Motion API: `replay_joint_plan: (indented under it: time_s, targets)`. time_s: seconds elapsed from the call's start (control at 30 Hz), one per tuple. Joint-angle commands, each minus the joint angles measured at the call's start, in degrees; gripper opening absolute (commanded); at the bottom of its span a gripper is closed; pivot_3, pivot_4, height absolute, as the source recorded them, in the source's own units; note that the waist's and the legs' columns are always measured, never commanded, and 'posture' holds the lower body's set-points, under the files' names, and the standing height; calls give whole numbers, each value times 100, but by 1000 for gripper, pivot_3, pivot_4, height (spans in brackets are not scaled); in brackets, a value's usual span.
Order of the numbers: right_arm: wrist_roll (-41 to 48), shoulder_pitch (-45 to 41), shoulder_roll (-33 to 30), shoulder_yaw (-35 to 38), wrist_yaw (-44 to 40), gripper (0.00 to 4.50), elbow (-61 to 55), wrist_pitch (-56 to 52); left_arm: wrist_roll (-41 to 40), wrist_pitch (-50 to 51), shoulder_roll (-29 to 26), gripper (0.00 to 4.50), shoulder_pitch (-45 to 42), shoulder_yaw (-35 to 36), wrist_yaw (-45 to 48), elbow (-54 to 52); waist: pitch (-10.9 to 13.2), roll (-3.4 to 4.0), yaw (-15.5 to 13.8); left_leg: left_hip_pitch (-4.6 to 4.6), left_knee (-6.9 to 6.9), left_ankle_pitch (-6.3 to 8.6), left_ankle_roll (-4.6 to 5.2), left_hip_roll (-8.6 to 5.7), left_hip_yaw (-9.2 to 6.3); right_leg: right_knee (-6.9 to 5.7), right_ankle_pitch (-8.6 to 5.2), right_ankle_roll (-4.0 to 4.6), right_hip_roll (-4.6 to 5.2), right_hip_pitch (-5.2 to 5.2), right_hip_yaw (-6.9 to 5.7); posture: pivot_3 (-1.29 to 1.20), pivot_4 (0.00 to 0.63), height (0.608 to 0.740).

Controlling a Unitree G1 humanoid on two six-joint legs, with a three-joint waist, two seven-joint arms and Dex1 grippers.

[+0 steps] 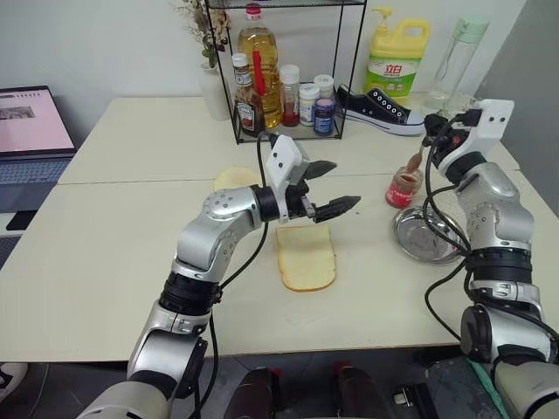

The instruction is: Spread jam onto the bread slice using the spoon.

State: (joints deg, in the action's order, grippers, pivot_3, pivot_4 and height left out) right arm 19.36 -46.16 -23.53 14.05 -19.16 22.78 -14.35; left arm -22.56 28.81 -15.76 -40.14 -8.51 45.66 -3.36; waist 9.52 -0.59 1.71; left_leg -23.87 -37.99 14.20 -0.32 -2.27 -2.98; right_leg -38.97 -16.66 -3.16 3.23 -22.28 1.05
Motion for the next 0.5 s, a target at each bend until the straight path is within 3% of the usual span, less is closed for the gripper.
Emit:
replay_joint_plan:
  time_s: [0.03, 0.5]
  targets:
    - [-140, -65, -11, -12, -41, 34, 29, 348, -102, 35, -54, 4500, -23, 124, -23, -331, 0, 1, -1, 0, 0, 0, -1, 0, 0, 0, 0, 0, 0, 0, 0, 0, 150, 740]
    - [-734, 182, -101, -285, -98, 34, 191, 1076, -110, 150, -88, 4500, -34, 127, -31, -426, 1, 1, -1, 0, 0, -1, -2, -1, 0, 0, 0, 0, 1, 0, 0, 0, 150, 740]
